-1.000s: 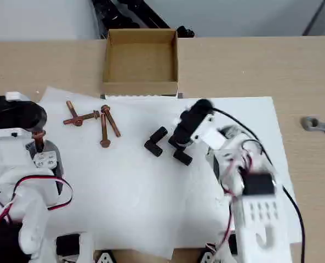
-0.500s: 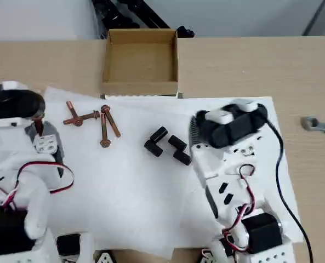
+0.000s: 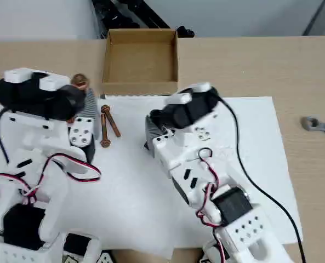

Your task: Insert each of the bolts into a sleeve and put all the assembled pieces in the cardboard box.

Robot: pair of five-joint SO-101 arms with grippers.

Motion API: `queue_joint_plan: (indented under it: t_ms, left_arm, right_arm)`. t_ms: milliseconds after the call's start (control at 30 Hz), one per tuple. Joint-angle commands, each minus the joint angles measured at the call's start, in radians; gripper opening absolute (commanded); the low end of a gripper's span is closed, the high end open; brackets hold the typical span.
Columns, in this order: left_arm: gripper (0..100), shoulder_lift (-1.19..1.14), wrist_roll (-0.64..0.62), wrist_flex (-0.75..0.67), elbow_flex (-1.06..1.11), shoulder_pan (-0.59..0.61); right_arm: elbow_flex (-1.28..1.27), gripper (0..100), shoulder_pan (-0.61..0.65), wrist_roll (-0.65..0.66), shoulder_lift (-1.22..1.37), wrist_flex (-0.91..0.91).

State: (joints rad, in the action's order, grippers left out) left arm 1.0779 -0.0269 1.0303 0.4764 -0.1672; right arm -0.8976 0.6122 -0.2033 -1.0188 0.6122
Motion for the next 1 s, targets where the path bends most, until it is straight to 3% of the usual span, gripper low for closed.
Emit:
queue_joint_plan:
  t_ms: [0,167,300,433,667,967]
  left_arm:
    - [1,0.009,-0.008,-0.069,-0.012,-0.087]
    - [1,0.008,-0.04,-0.118,-0.012,-0.152]
    - [1,0.005,-0.143,-0.143,-0.012,-0.157]
    - [1,0.002,-0.143,-0.143,-0.01,-0.16]
    - [1,0.003,-0.144,-0.135,-0.01,-0.204]
    - [1,-0.12,-0.147,-0.198,-0.035,-0.288]
  right_arm:
    - [0.06,0.4,0.005,-0.011,0.019,-0.027]
    - [0.035,0.4,0.002,0.005,0.016,-0.039]
    - [-0.023,0.5,0.002,0.092,-0.044,-0.062]
    - [-0.118,0.4,0.007,0.17,-0.18,-0.116]
    - [-0.304,0.4,0.008,0.17,-0.484,-0.111]
    - [-0.414,0.4,0.01,0.169,-0.671,-0.16]
